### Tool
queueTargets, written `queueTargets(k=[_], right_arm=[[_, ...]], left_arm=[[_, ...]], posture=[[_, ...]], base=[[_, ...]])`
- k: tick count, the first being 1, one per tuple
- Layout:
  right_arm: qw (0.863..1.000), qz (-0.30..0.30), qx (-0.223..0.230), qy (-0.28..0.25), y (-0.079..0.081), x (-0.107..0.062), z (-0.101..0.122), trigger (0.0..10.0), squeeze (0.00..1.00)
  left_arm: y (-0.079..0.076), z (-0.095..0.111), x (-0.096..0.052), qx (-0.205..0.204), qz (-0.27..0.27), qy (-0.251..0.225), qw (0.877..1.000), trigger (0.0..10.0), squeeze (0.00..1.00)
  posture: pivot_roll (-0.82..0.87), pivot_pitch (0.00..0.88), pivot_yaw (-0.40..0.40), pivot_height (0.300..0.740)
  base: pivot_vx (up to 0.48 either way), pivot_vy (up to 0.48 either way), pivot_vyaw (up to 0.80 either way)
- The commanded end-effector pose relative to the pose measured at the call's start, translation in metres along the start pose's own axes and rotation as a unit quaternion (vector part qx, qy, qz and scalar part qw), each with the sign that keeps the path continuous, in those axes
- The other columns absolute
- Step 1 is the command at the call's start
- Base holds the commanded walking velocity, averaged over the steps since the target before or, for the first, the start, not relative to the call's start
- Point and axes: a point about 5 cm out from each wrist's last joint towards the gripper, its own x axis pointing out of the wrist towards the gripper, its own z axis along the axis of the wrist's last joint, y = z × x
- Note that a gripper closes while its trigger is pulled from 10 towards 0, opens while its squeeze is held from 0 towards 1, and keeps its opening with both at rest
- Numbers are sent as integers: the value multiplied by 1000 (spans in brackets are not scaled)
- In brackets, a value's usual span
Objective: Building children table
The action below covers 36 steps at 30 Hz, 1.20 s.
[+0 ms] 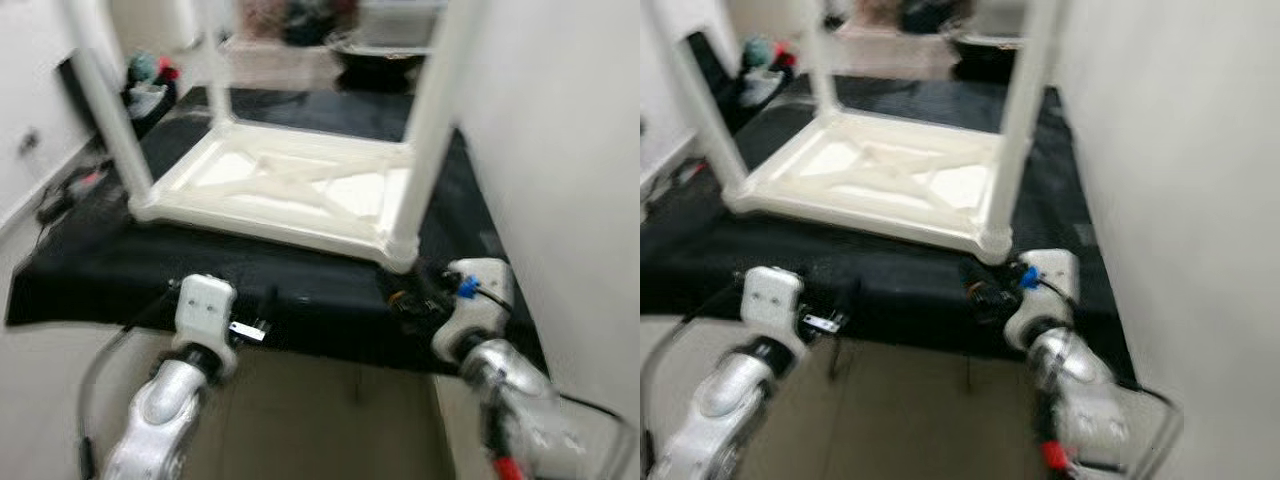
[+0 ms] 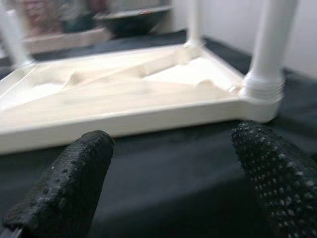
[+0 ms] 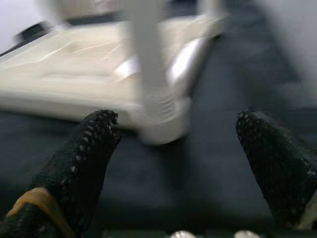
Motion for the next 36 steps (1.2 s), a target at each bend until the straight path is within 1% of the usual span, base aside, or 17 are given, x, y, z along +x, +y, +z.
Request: queueTargets(k=[1, 4, 6, 7, 8, 10, 14, 20, 22, 24, 26, 27, 28, 29, 33, 34, 36], right_arm=[[1000, 4, -2, -11, 2, 6, 3, 10000, 0], [999, 2, -5, -36, -2, 25, 19, 10000, 0], [999, 10, -9, -37, 0, 31, 23, 10000, 0], [999, 30, -9, -40, 6, 34, 25, 10000, 0], [999, 30, -9, -40, 6, 34, 25, 10000, 0], [996, 77, -17, -47, 21, 38, 26, 10000, 0], [994, 94, -19, -51, 31, 44, 25, 10000, 0], [996, 62, -25, -65, 26, 58, 32, 10000, 0], [996, 44, -28, -76, 21, 66, 41, 10000, 0], [995, 44, -30, -85, 19, 70, 48, 10000, 0], [995, 44, -30, -85, 19, 70, 48, 10000, 0], [994, 53, -30, -93, 16, 71, 54, 10000, 0], [990, 91, -25, -105, 11, 70, 65, 10000, 0], [988, 105, -24, -109, 11, 69, 67, 10000, 0], [983, 146, -20, -108, 12, 63, 68, 10000, 0], [980, 170, -18, -105, 13, 57, 65, 10000, 0], [977, 186, -17, -103, 14, 53, 62, 10000, 0]], left_arm=[[2, 1, 0, 0, -2, -2, 1000, 10000, 0], [0, 11, 4, -4, -22, -22, 1000, 10000, 0], [-2, 14, 4, -11, -32, -30, 999, 10000, 0], [-2, 16, 4, -12, -35, -33, 999, 10000, 0], [-2, 16, 4, -12, -35, -33, 999, 10000, 0], [-3, 18, 2, -12, -38, -36, 999, 10000, 0], [-5, 18, -3, -20, -45, -34, 998, 10000, 0], [-9, 14, -9, -38, -51, -21, 998, 10000, 0], [-15, 14, -15, -48, -71, -20, 996, 10000, 0], [-18, 15, -18, -50, -82, -22, 995, 10000, 0], [-18, 15, -18, -50, -82, -22, 995, 10000, 0], [-19, 17, -21, -51, -94, -24, 994, 10000, 0], [-20, 20, -26, -49, -115, -24, 992, 10000, 0], [-20, 20, -27, -50, -118, -23, 991, 10000, 0], [-18, 20, -27, -51, -116, -23, 992, 10000, 0], [-17, 20, -27, -51, -113, -24, 992, 10000, 0], [-17, 20, -26, -52, -111, -24, 992, 10000, 0]], posture=[[-144, 115, -55, 740], [-132, 123, -51, 740], [-130, 124, -52, 740], [-122, 127, -52, 740], [-122, 127, -52, 740], [-114, 135, -52, 740], [-96, 151, -53, 740], [-88, 184, -49, 740], [-75, 203, -51, 740], [-64, 218, -53, 740], [-64, 218, -53, 740], [-56, 227, -55, 740], [-55, 238, -55, 740], [-56, 238, -55, 740], [-60, 232, -55, 740], [-59, 216, -55, 740], [-59, 216, -55, 740]], base=[[0, 0, -587], [0, 0, 0], [0, 0, 0], [0, 0, 0], [0, 0, 0], [0, 0, 0], [0, 0, 0], [0, 0, 0], [0, 0, 0], [0, 0, 0], [0, 0, 0], [0, 0, 0], [0, 0, 0], [0, 0, 0], [0, 0, 0], [0, 0, 0], [0, 0, 0]])
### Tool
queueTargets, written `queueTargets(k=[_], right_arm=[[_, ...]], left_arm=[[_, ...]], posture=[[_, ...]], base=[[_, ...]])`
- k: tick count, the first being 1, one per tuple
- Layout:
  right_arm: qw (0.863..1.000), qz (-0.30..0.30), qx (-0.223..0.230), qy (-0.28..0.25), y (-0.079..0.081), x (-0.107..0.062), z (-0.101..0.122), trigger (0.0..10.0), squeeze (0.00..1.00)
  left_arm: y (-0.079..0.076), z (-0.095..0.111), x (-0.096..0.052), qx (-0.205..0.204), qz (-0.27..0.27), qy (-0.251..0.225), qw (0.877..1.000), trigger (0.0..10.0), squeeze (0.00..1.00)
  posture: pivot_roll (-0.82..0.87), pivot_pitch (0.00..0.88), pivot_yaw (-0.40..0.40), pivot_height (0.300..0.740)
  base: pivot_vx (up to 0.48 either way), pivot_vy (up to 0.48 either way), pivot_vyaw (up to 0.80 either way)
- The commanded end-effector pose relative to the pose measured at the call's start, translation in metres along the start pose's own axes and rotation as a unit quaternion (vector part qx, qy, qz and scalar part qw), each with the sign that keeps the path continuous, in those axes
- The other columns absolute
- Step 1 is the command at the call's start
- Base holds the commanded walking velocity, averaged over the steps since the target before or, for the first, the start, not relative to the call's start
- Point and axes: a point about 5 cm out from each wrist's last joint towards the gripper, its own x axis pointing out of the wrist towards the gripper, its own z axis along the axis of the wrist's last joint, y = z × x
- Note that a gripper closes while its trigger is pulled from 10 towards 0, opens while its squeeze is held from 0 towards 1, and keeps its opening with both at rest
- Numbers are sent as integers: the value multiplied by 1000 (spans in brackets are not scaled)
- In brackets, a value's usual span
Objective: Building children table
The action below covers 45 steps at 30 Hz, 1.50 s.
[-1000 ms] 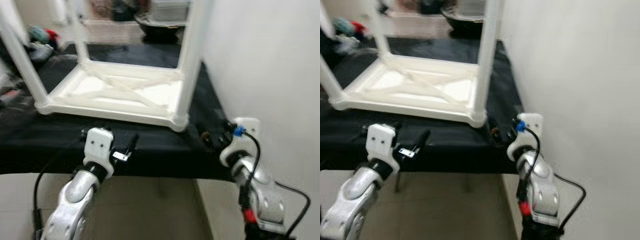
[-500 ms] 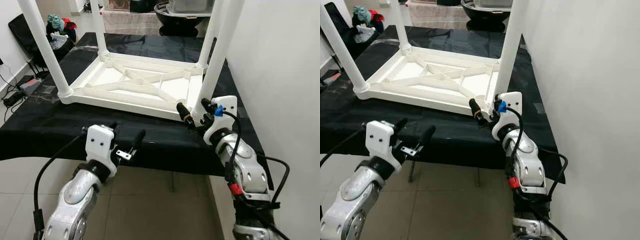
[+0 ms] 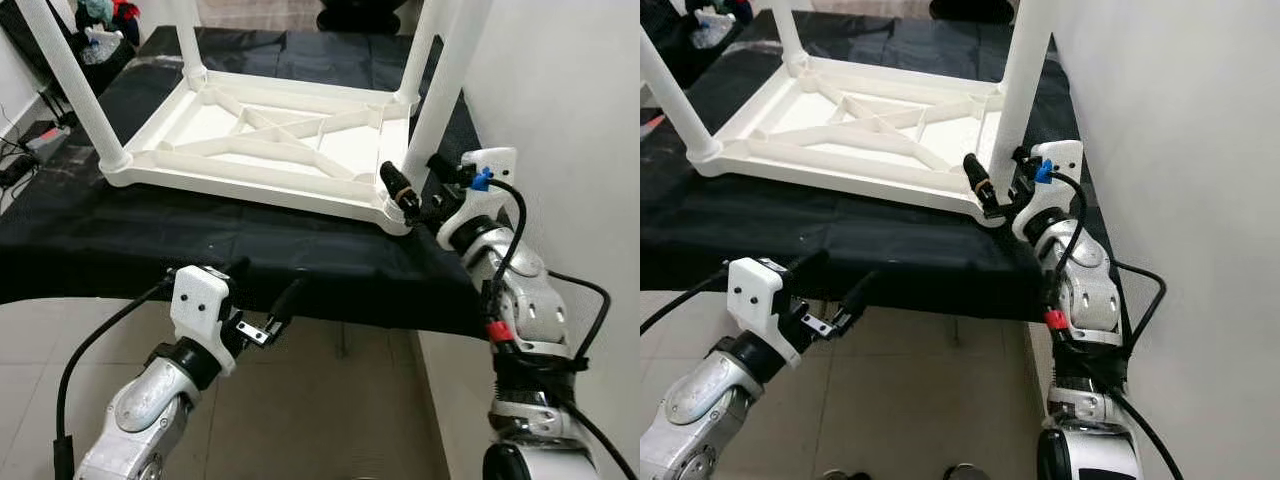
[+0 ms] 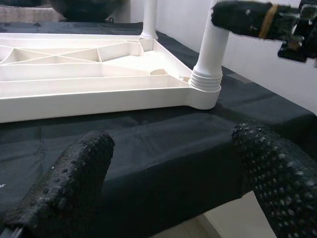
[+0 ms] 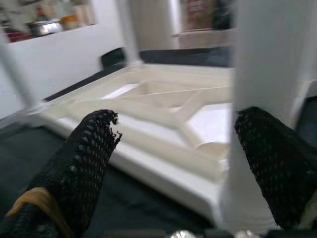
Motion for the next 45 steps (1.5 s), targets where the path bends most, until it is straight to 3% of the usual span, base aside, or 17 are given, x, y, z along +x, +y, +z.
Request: queueTargets(k=[1, 4, 5, 7, 10, 15, 22, 28, 29, 34, 41, 45], right_arm=[[1000, 21, 7, 9, 3, -7, -4, 10000, 0], [998, 28, 23, 45, 12, -30, -27, 10000, 0], [998, 28, 23, 45, 12, -30, -27, 10000, 0], [996, 32, 34, 80, 23, -52, -48, 10000, 0], [993, 33, 47, 105, 29, -64, -59, 10000, 0], [990, 26, 90, 103, 42, -74, -67, 10000, 0], [986, 20, 90, 135, 58, -80, -87, 10000, 0], [987, 55, 103, 109, 62, -80, -84, 10000, 0], [985, 50, 134, 93, 60, -81, -81, 10000, 0], [985, 59, 120, 112, 57, -84, -80, 10000, 0], [981, 110, 119, 105, 37, -109, -62, 10000, 0], [979, 154, 96, 94, 33, -105, -47, 10000, 0]], left_arm=[[1, -4, -2, -2, 5, 10, 1000, 10000, 0], [10, -10, -3, 2, 23, 16, 1000, 10000, 0], [10, -10, -3, 2, 23, 16, 1000, 10000, 0], [11, -14, -9, -6, 22, 17, 1000, 10000, 0], [10, -17, -10, -13, 20, 18, 1000, 10000, 0], [7, -23, -9, -26, 18, 19, 999, 10000, 0], [8, -28, -3, -27, 14, 20, 999, 10000, 0], [12, -30, -1, -14, 26, 25, 999, 10000, 0], [11, -33, -3, -16, 34, 34, 999, 10000, 0], [7, -33, -7, -17, 25, 37, 999, 10000, 0], [-15, -35, -22, -38, -104, 53, 992, 10000, 0], [-21, -33, -28, -44, -152, 53, 986, 10000, 0]], posture=[[-63, 207, -57, 740], [-88, 163, -53, 740], [-88, 163, -53, 740], [-109, 137, -45, 740], [-110, 118, -45, 740], [-117, 102, -32, 740], [-119, 85, -19, 740], [-112, 78, -18, 740], [-108, 82, -17, 740], [-107, 86, -18, 740], [-115, 109, -13, 740], [-115, 112, -14, 740]], base=[[0, 0, 0], [0, 0, 0], [0, 0, 0], [141, 0, 0], [308, 0, 0], [392, 0, -640], [429, 0, -454], [346, 0, 167], [0, 0, 0], [0, 0, 0], [0, 0, 0], [0, 0, 0]])
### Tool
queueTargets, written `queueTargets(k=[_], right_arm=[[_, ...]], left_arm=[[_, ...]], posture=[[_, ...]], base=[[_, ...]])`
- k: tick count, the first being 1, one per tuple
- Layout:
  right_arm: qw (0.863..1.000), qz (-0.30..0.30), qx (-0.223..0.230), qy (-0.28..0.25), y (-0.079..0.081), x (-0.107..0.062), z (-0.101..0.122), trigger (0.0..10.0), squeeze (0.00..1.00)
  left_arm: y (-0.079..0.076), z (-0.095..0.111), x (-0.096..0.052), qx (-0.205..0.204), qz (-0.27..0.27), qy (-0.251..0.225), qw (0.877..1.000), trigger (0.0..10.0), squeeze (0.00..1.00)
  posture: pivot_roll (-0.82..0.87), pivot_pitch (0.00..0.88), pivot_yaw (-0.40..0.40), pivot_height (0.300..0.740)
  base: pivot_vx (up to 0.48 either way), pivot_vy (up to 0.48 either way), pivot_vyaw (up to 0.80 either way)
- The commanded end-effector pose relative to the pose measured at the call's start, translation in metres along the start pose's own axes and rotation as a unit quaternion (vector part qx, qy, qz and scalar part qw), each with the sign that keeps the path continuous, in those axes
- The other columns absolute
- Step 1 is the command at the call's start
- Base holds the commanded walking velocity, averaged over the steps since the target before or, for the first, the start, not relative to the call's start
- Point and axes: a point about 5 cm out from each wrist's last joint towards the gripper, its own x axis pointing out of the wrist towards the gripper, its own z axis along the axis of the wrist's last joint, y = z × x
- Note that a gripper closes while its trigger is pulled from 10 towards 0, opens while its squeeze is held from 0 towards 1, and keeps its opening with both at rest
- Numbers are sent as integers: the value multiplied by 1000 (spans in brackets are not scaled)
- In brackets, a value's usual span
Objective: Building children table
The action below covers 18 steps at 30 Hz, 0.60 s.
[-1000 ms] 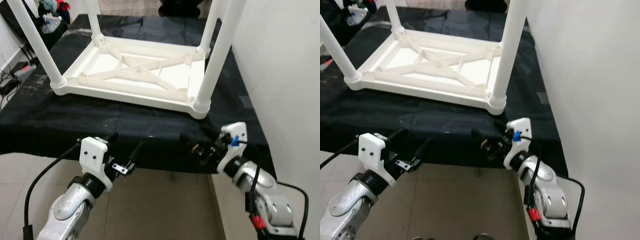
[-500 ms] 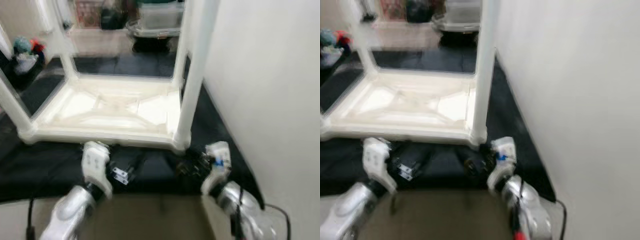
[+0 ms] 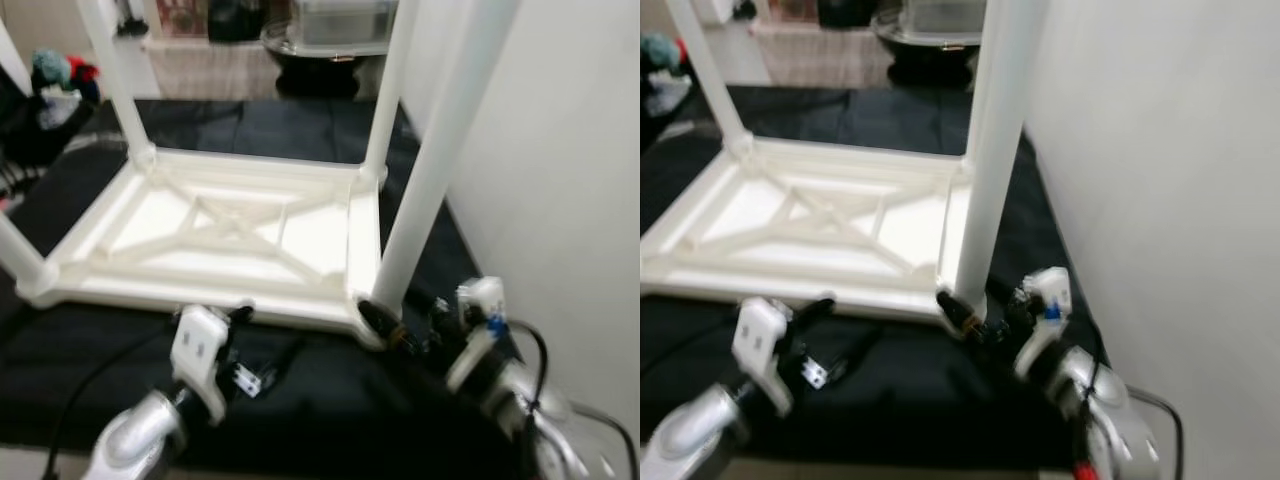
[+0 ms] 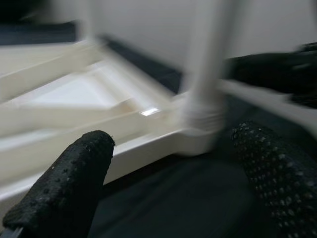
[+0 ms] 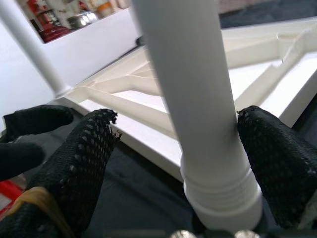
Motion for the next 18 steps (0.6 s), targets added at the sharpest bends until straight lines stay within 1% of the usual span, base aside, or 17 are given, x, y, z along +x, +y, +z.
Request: queueTargets(k=[1, 2, 3, 4, 5, 8, 9, 11, 13, 17, 18], right_arm=[[1000, 26, -9, -11, 4, 3, 8, 10000, 0], [999, 31, -19, -14, 4, 6, 13, 10000, 0], [999, 31, -19, -14, 4, 6, 13, 10000, 0], [998, 30, -40, -24, -1, 13, 22, 10000, 0], [998, 30, -40, -24, -1, 13, 22, 10000, 0], [995, 32, -81, -50, -12, 31, 49, 10000, 0], [995, 32, -81, -50, -12, 31, 49, 10000, 0], [993, 53, -96, -52, -12, 37, 60, 10000, 0], [990, 72, -107, -50, -11, 42, 66, 10000, 0], [990, 77, -110, -49, -11, 44, 67, 10000, 0], [988, 86, -116, -45, -10, 46, 69, 10000, 0]], left_arm=[[-4, -1, -3, -3, -24, 6, 1000, 10000, 0], [-6, 0, -4, -1, -33, 8, 999, 10000, 0], [-6, 0, -4, -1, -33, 8, 999, 10000, 0], [-8, 0, -5, 6, -51, 16, 999, 10000, 0], [-8, 0, -5, 6, -51, 16, 999, 10000, 0], [-11, 5, -6, 22, -79, 29, 996, 10000, 0], [-11, 5, -6, 22, -79, 29, 996, 10000, 0], [-10, 12, -8, 29, -76, 22, 996, 10000, 0], [-6, 18, -11, 36, -62, 16, 997, 10000, 0], [-5, 19, -12, 38, -56, 14, 998, 10000, 0], [-2, 22, -13, 40, -45, 9, 998, 10000, 0]], posture=[[-115, 112, -14, 740], [-116, 112, -13, 740], [-116, 112, -13, 740], [-112, 113, -16, 740], [-112, 113, -16, 740], [-106, 114, -20, 740], [-106, 114, -20, 740], [-99, 118, -23, 740], [-93, 121, -23, 740], [-93, 121, -25, 740], [-85, 123, -31, 740]], base=[[0, 0, 0], [0, 0, 0], [0, 0, 0], [0, 0, 0], [0, 0, 0], [0, 0, 0], [0, 0, 0], [0, 0, 0], [0, 0, 0], [0, 0, 0], [0, 0, 0]])
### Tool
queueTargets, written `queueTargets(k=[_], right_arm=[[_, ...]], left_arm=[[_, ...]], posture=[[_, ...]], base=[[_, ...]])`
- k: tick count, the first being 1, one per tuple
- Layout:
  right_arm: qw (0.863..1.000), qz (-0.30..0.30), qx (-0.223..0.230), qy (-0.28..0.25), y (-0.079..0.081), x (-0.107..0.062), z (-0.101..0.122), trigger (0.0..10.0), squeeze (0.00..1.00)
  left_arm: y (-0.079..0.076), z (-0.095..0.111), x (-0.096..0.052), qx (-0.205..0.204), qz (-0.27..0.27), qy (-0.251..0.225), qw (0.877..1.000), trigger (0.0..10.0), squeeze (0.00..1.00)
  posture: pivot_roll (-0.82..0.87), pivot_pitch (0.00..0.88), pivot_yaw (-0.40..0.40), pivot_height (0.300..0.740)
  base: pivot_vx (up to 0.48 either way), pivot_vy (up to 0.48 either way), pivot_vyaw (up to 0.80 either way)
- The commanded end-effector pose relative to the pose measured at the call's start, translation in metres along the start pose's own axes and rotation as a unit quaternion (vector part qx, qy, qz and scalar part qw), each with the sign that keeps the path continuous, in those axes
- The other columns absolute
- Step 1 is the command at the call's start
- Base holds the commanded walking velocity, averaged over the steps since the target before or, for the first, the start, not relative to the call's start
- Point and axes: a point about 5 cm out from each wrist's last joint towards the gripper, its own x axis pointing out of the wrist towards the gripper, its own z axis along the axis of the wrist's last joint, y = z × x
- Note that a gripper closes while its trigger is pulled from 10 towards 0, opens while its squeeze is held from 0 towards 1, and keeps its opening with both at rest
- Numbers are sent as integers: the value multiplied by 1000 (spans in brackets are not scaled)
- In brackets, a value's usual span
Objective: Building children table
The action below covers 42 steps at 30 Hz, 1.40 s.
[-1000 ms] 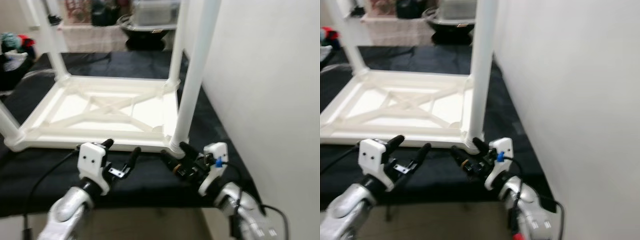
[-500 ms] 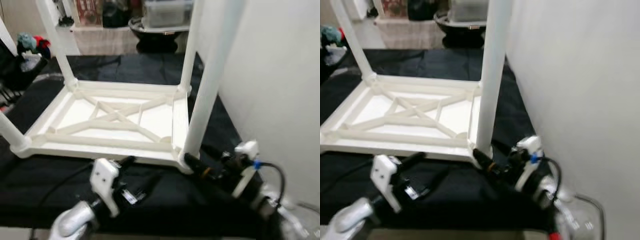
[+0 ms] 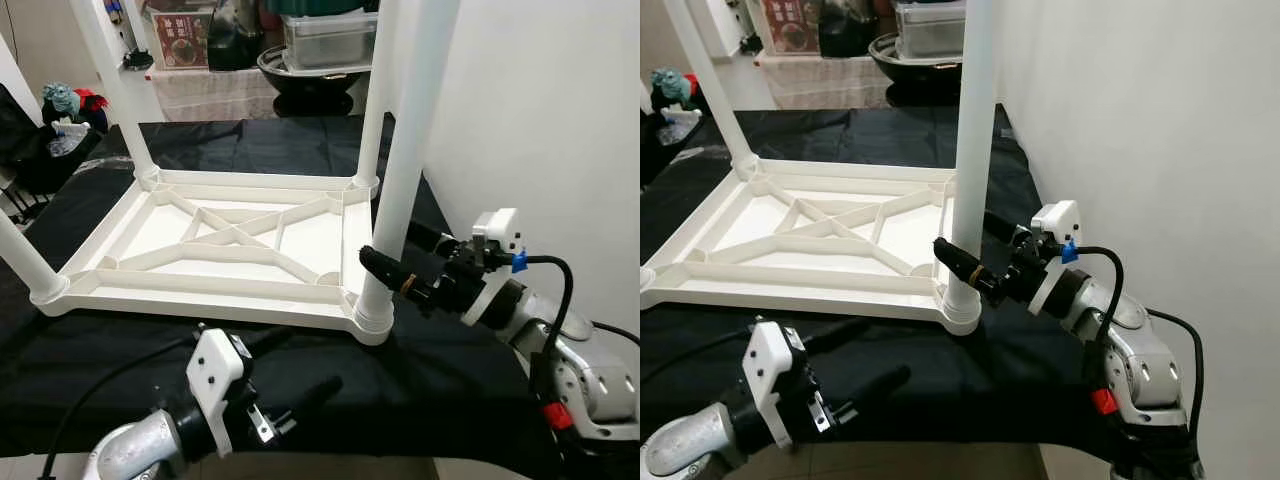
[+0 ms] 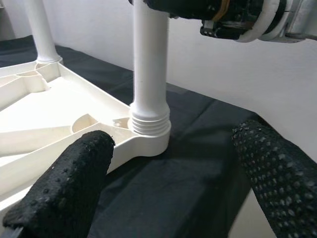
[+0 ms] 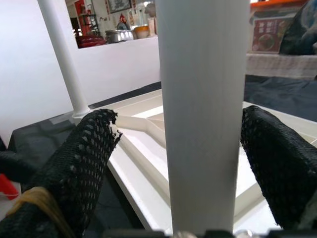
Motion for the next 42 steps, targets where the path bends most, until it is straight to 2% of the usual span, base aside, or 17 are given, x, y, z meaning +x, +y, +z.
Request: queueTargets(k=[1, 3, 4, 5, 6, 19, 21, 22, 23, 24, 26, 30, 35, 36, 39, 40, 42], right_arm=[[1000, 20, -12, 4, -2, 4, 5, 10000, 0], [1000, 20, -12, 4, -2, 4, 5, 10000, 0], [999, 35, -12, 9, -1, 4, 5, 3647, 0], [999, 35, -12, 9, -1, 4, 5, 3647, 0], [998, 55, -10, 15, -2, 4, 5, 0, 0], [992, 118, -5, 43, 1, 1, 9, 0, 0], [996, 69, -5, 61, 5, 4, -2, 0, 0], [994, -34, -12, 106, 8, 10, -21, 0, 0], [959, -235, 12, 159, 7, 5, -44, 0, 0], [906, -371, 27, 202, 9, -6, -58, 0, 0], [888, -401, 16, 223, 22, -9, -65, 0, 0], [907, -353, 10, 229, 41, 4, -69, 0, 0], [919, -328, 5, 218, 38, 18, -62, 0, 0], [946, -272, 42, 169, 41, 38, -49, 10000, 678], [959, -238, 67, 138, 45, 46, -42, 10000, 678], [975, -179, 93, 96, 52, 55, -33, 10000, 1000], [975, -179, 93, 96, 52, 55, -33, 10000, 1000]], left_arm=[[3, 5, -4, 5, 14, -1, 1000, 10000, 0], [3, 5, -4, 5, 14, -1, 1000, 10000, 0], [4, 8, -6, 7, 19, -4, 1000, 10000, 0], [4, 8, -6, 7, 19, -4, 1000, 10000, 0], [4, 10, -7, 11, 21, -5, 1000, 10000, 0], [3, 13, -4, 15, 22, -6, 1000, 10000, 0], [4, 13, -2, 15, 30, -8, 999, 10000, 0], [5, 13, 0, 16, 36, -9, 999, 10000, 0], [6, 12, 2, 14, 41, -12, 999, 10000, 0], [7, 12, 3, 12, 44, -14, 999, 10000, 0], [6, 12, 5, 10, 43, -14, 999, 10000, 0], [3, 10, 9, 4, 32, -16, 999, 10000, 0], [0, 8, 13, 1, 23, -16, 1000, 10000, 0], [0, 7, 15, 0, 22, -17, 1000, 10000, 0], [0, 7, 16, 0, 22, -17, 1000, 10000, 0], [0, 7, 16, 1, 22, -17, 1000, 10000, 0], [0, 7, 16, 1, 22, -17, 1000, 10000, 0]], posture=[[-83, 123, -32, 740], [-83, 123, -32, 740], [-77, 124, -38, 740], [-77, 124, -38, 740], [-74, 124, -42, 740], [-81, 123, -52, 740], [-77, 122, -61, 740], [-73, 120, -64, 740], [-83, 126, -65, 740], [-87, 126, -67, 740], [-81, 118, -64, 740], [-88, 103, -63, 740], [-89, 88, -68, 740], [-90, 80, -71, 740], [-91, 78, -70, 740], [-91, 76, -68, 740], [-91, 76, -68, 740]], base=[[0, 0, 0], [0, 0, 0], [0, 0, 0], [0, 0, 0], [0, 0, 0], [0, 0, 0], [0, 0, 0], [0, 0, 0], [0, 0, 0], [0, 0, 0], [0, 0, 0], [0, 0, 0], [0, 0, 0], [0, 0, 0], [0, 0, 0], [0, 0, 0], [0, 0, 0]])
